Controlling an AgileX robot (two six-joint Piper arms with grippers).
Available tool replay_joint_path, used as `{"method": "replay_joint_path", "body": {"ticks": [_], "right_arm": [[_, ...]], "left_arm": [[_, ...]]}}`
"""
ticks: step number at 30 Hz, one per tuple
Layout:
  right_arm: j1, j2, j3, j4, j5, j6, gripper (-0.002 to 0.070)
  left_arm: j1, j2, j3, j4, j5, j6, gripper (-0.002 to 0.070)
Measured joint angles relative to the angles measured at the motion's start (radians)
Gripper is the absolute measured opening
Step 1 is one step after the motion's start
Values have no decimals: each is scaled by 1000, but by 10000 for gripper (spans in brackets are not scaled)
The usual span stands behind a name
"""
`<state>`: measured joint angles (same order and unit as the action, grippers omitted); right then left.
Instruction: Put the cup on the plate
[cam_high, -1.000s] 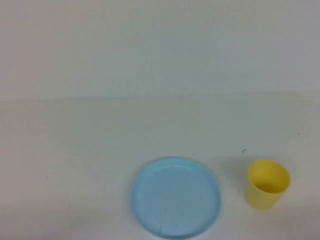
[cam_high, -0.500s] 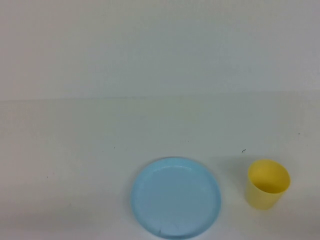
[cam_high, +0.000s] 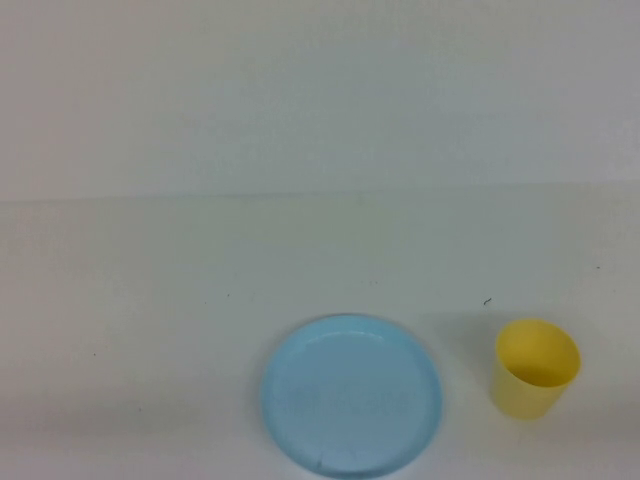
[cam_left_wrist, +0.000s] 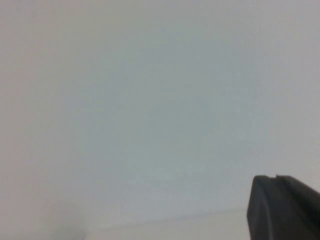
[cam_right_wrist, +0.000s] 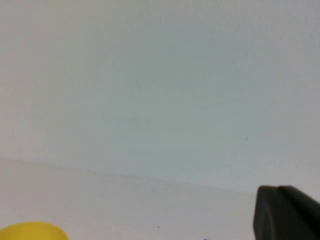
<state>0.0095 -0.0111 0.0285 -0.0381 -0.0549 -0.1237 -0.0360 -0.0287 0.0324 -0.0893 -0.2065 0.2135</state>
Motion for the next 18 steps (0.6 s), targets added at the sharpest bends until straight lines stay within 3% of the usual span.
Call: {"method": "replay_joint_path", "body": {"ticks": [6, 10, 18], "right_arm": [[0, 0, 0, 21, -90, 0, 0], [0, 0, -56, 15, -43, 0, 0], [0, 65, -336, 22, 233, -3, 0]], "left_arm": [[-7, 2, -9, 31, -69, -305, 1], [-7, 2, -91, 133, -13, -343, 1], [-7, 115, -352, 204, 311, -291, 1]]}}
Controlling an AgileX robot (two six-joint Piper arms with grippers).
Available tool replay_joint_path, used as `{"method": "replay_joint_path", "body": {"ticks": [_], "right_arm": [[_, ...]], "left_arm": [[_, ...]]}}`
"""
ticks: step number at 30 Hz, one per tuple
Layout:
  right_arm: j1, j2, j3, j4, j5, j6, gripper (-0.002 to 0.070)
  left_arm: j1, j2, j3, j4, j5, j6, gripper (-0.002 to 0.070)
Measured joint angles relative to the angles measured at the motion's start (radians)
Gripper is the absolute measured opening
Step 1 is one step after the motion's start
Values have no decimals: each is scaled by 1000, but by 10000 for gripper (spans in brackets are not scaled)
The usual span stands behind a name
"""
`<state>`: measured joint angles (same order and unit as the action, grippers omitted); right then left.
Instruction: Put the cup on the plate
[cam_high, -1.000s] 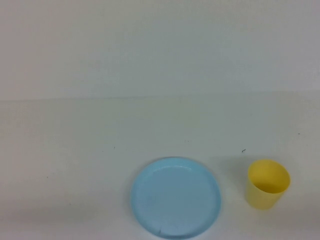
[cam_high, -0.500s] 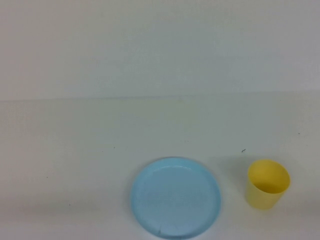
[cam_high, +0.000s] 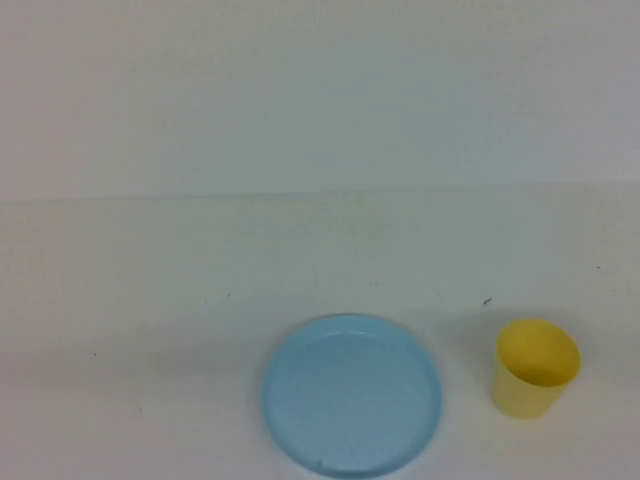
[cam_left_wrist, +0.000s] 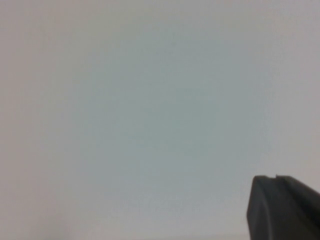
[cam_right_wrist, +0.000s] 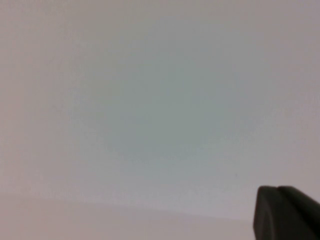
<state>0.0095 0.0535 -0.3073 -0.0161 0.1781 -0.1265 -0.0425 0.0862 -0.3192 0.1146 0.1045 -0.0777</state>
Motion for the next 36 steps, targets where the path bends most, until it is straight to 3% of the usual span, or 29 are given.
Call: {"method": "replay_joint_path", "body": {"ticks": [5, 9, 12, 15, 18, 23, 25, 31, 36], "right_arm": [[0, 179, -194, 56, 300, 0, 0], [0, 345, -328, 136, 523, -27, 0], [0, 456, -396, 206, 634, -75, 0], [0, 538, -423, 280, 661, -137, 0], [0, 585, -424, 356, 669, -161, 0], [0, 659, -427, 380, 741, -229, 0], [0, 687, -427, 382, 773, -249, 0], [0, 723, -427, 384, 790, -283, 0], [0, 723, -427, 395, 725, -291, 0]], "left_arm": [[0, 138, -134, 66, 229, 42, 1], [0, 191, -146, 51, 173, 60, 1], [0, 228, -147, -42, 157, -32, 1], [0, 307, -176, -205, 263, 41, 16], [0, 407, -199, -394, 368, 248, 120], [0, 607, -253, -736, 468, 474, 384], [0, 704, -287, -817, 518, 550, 427], [-16, 972, -431, -949, 662, 731, 412], [-162, 1167, -539, -916, 637, 735, 351]]}}
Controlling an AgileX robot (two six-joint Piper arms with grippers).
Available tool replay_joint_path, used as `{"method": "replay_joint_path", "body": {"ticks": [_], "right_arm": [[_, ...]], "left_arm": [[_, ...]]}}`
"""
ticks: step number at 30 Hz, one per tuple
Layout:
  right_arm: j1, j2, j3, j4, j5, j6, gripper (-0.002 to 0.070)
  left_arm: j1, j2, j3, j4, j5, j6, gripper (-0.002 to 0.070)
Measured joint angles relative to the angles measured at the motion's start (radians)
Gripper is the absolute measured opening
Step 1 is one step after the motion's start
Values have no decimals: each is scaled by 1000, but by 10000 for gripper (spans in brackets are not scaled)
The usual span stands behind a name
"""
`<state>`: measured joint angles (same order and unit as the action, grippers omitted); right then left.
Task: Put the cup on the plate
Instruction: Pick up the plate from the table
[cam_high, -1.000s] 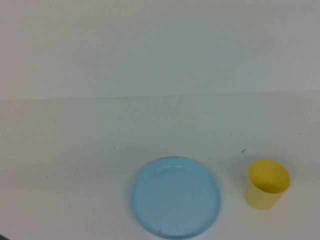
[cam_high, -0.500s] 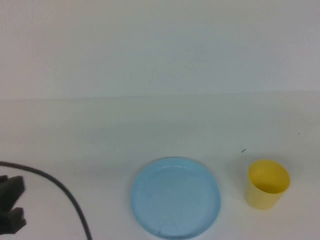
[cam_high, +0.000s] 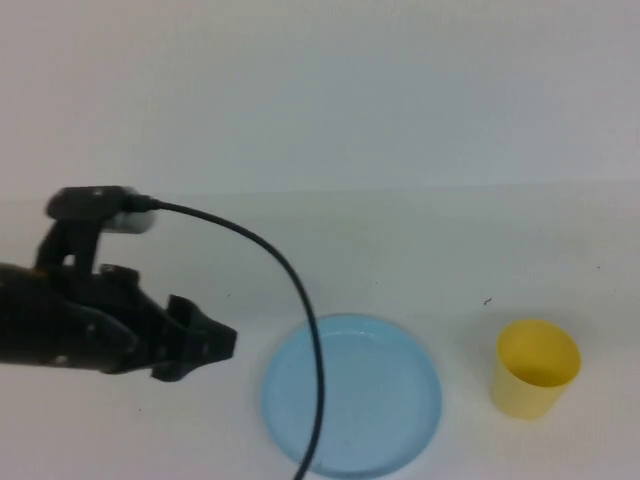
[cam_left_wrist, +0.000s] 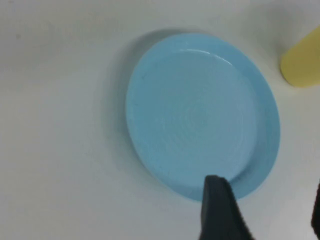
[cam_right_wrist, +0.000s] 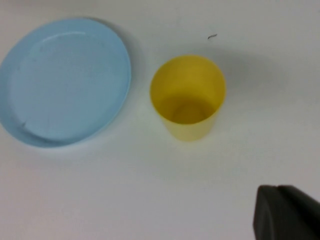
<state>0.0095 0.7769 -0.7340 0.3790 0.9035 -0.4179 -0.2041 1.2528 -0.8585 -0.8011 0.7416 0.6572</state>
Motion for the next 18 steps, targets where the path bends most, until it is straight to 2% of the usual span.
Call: {"method": "replay_joint_path", "body": {"ticks": [3, 4, 7, 9, 11, 15, 18], "right_arm": [[0, 1, 0, 2, -31, 0, 0], [0, 1, 0, 2, -31, 0, 0], [0, 7, 0, 4, -31, 33, 1], [0, 13, 0, 6, -20, 68, 32], [0, 19, 0, 9, 0, 74, 106], [0, 31, 0, 9, 28, 74, 340], [0, 31, 0, 9, 34, 74, 409]], "left_arm": [[-122, 97, -59, 123, -66, -99, 351], [-150, 131, -80, 219, -77, -179, 351], [-198, 229, -138, 406, -57, -343, 361], [-210, 282, -167, 453, -46, -374, 363], [-211, 332, -187, 454, -53, -376, 363], [-211, 404, -224, 445, -71, -376, 363], [-213, 450, -254, 452, -71, -381, 363]]}}
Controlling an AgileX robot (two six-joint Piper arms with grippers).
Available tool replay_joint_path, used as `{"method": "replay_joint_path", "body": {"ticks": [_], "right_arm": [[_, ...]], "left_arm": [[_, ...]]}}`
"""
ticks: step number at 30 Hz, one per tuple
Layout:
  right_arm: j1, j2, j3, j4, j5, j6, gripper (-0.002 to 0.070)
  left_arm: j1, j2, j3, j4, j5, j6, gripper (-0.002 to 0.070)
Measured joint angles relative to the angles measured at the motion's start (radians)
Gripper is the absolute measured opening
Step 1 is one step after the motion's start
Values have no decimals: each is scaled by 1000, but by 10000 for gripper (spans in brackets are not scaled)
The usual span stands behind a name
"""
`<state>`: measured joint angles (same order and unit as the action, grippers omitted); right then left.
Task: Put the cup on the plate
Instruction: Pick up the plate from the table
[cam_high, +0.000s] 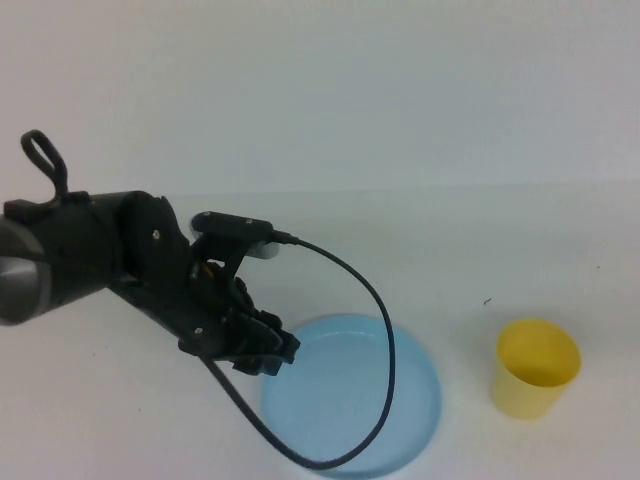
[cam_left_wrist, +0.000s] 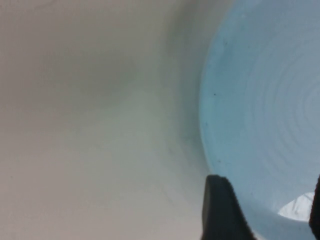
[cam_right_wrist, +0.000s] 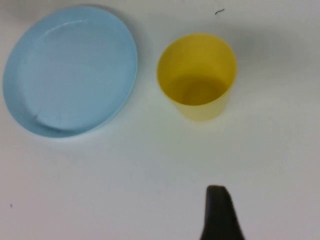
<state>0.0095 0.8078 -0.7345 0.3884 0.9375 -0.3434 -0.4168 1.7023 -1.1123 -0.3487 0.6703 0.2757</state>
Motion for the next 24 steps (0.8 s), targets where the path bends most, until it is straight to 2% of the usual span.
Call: {"method": "replay_joint_path", "body": {"ticks": [3, 14, 19, 22, 24], "right_arm": [[0, 0, -4, 0, 9, 0, 430], [0, 0, -4, 2, 21, -13, 435], [0, 0, -4, 2, 21, -18, 435], [0, 0, -4, 2, 19, -23, 435], [0, 0, -4, 2, 12, -23, 435]], "left_arm": [[-5, 45, -28, 18, 0, -17, 363], [-7, 194, -110, 39, 4, -48, 352], [-7, 245, -140, 69, 67, -69, 336], [-7, 259, -155, 93, 80, -70, 256], [-7, 265, -163, 122, 85, -70, 137]]}}
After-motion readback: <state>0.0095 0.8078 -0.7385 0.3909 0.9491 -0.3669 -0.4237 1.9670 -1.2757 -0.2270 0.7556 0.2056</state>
